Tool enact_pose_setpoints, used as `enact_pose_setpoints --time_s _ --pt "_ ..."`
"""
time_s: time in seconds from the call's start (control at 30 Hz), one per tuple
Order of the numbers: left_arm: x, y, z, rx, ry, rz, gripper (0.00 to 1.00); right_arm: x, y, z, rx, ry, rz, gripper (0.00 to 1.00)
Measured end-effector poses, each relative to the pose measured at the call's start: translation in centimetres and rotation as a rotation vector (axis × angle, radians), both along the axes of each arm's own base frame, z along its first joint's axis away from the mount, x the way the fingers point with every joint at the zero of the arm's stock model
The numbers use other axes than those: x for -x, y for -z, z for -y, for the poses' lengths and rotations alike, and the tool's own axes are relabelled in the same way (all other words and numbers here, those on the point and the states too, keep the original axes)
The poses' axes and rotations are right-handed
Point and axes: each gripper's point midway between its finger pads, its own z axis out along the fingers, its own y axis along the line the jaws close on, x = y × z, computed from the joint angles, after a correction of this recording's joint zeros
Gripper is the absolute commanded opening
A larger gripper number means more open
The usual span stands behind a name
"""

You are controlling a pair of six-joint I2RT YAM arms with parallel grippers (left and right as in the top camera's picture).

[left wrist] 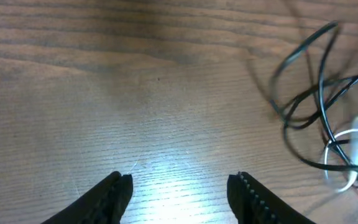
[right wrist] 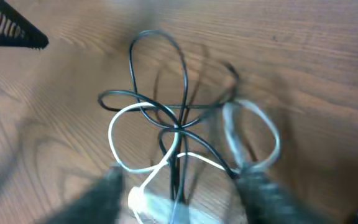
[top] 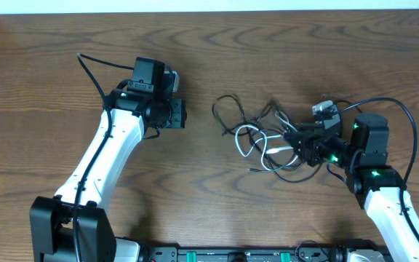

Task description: Untangle cables

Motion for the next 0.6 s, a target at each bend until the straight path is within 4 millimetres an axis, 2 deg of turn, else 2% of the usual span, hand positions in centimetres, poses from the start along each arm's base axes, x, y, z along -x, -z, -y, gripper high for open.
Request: enact_pose_setpoints --time_s 0.07,0.13,0.17,0.23,0.27,0.6 --pt "0.2 0.2 0.0 -0.001 0.000 -0.006 0.56 0.0 0.0 0.0 0.003 0.000 0.001 0.85" --pt "0.5 0.7 -0.1 -0.004 0.000 -0.020 0.56 0.0 0.0 0.1 0.003 0.002 0.001 0.99" --pt "0.8 1.0 -0.2 -0.006 0.000 -0.028 0.60 0.0 0.0 0.1 0.003 0.004 0.000 0.99" --pt "1.1 1.4 -0.2 -0.008 -0.001 -0.041 0.81 0.0 0.0 0.1 0.004 0.003 0.002 0.99" --pt "1.2 1.5 -0.2 -0.008 -0.001 -0.046 0.98 0.0 0.0 0.1 0.005 0.003 0.002 0.99" --pt "1.3 1.6 -0.3 -0.010 0.000 -0.048 0.98 0.0 0.0 0.1 0.005 0.003 0.002 0.99"
